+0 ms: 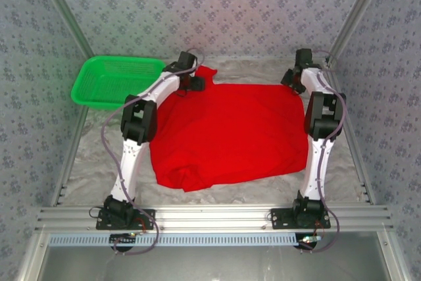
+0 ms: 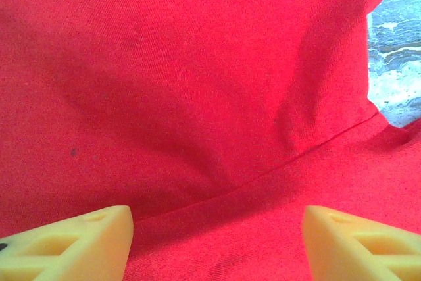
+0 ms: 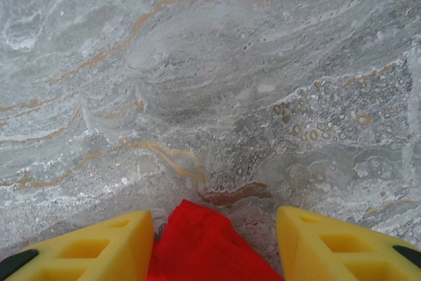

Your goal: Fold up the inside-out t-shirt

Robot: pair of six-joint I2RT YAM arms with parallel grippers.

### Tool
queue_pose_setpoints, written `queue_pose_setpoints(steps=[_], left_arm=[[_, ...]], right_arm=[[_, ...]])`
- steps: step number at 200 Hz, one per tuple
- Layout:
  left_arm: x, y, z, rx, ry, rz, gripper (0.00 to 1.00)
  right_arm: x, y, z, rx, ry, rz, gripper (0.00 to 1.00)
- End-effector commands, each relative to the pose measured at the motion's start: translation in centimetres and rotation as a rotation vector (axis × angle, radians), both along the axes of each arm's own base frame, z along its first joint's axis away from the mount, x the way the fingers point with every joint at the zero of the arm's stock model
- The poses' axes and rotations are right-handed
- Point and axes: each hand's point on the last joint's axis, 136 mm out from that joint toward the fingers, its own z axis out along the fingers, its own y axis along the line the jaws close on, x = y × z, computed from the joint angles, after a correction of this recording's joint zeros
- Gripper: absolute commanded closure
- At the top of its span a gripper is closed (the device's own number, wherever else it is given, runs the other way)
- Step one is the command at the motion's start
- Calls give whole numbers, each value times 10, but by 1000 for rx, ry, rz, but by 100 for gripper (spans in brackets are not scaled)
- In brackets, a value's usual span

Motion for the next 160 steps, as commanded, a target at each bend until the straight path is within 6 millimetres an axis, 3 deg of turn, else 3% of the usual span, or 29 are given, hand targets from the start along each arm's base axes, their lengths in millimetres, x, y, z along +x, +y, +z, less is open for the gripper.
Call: queue_pose_setpoints(steps=[1,50,98,122,160], left_arm=[[-1,-4,2,-21,16,-21,31],[-1,1,-6,-24,37,-9,31],[-2,2,-22,-25,80,-7,30],[-3,3,-26,-22,91,-4,30],[-5,9,-40,-14,119,7,30]], right_arm=[[-16,4,-6,-37,96,34,46],[-25,-2,-3,-137,175,112,46],[-21,-4,-7,-169,211,164,56],[-23,-2,-10,-194,238,184,62],[-23,-22,-10,-244,247,168,82]])
